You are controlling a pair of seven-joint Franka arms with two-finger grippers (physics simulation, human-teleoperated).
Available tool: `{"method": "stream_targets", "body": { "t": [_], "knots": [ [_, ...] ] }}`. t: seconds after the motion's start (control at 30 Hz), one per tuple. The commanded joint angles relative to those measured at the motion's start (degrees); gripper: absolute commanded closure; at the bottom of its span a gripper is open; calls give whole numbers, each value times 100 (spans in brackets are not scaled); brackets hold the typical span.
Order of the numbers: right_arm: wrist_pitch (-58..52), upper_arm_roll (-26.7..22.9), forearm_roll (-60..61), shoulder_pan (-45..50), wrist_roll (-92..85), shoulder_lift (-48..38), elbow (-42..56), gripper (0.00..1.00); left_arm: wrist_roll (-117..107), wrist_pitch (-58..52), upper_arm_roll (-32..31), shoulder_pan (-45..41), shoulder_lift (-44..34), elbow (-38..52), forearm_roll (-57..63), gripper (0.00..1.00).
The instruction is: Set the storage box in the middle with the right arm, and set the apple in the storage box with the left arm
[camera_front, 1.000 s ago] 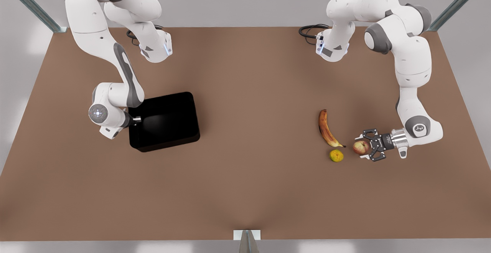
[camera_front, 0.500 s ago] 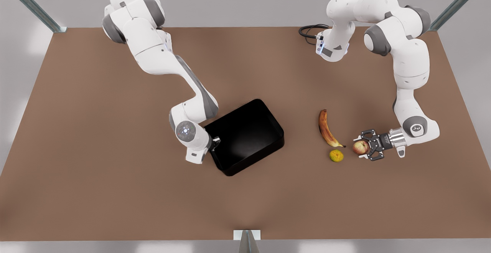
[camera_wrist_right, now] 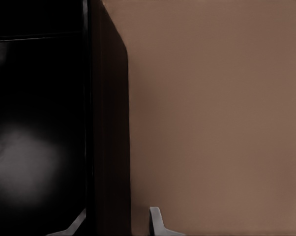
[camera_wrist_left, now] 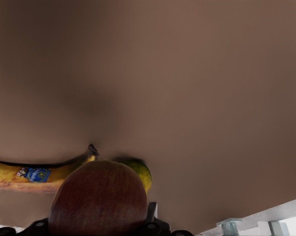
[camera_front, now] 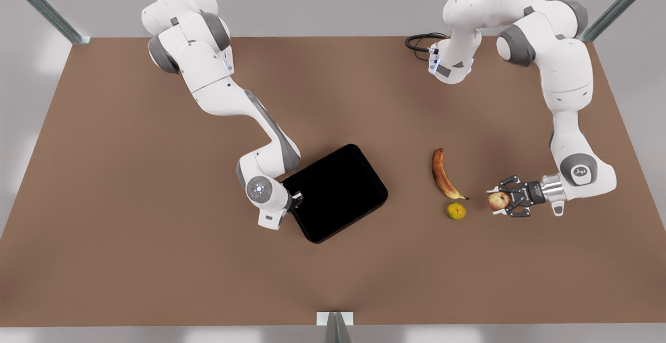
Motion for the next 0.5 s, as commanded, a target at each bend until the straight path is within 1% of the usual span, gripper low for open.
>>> {"method": "stream_targets", "body": {
  "t": [0.0, 0.03, 0.07, 0.13, 0.17, 0.2, 0.23, 0.27, 0.3, 0.37, 0.43, 0.47],
  "knots": [
    [-6, 0, 31, 0, -27, -2, 0, 0, -159, 30, -16, -10, -49, 48, -212, 46],
    [-58, 0, 31, 0, -27, -28, 0, 0, -555, 4, -43, -72, -242, 83, -167, 46],
    [-111, 8, 31, -9, -18, -186, -17, 0, -871, 12, -227, -177, -436, 83, 8, 46],
    [-875, -9, 40, -53, -9, -828, -17, 0, -1505, 109, -421, -292, -682, 110, 123, 46],
    [-1436, -53, 31, -140, -18, -1231, -26, 0, -1741, 266, -683, -309, -752, 153, 385, 46],
    [-2550, -341, -22, -456, -27, -1960, -44, 0, -2216, 557, -1061, -309, -831, 250, 754, 45],
    [-3519, -1062, -57, -527, -18, -2567, -53, 0, -2655, 803, -1395, -309, -902, 268, 939, 45],
    [-3995, -1213, -564, -746, -27, -3015, -105, 0, -3155, 1110, -1782, -309, -963, 277, 1264, 45],
    [-4084, -1213, -883, -983, -27, -3402, -315, 0, -3525, 1268, -2019, -318, -1034, 294, 1415, 45],
    [-4250, -1354, -1129, -1177, 8, -4264, -870, 0, -4764, 2217, -2968, -345, -1122, 294, 2047, 45],
    [-4611, -1354, -1129, -1327, 35, -4379, -808, 0, -5811, 3009, -3664, -362, -1104, 294, 2504, 44],
    [-4637, -1354, -1138, -1371, 35, -4440, -817, 0, -6425, 3098, -3822, -450, -1069, 522, 2689, 44]
  ]
}}
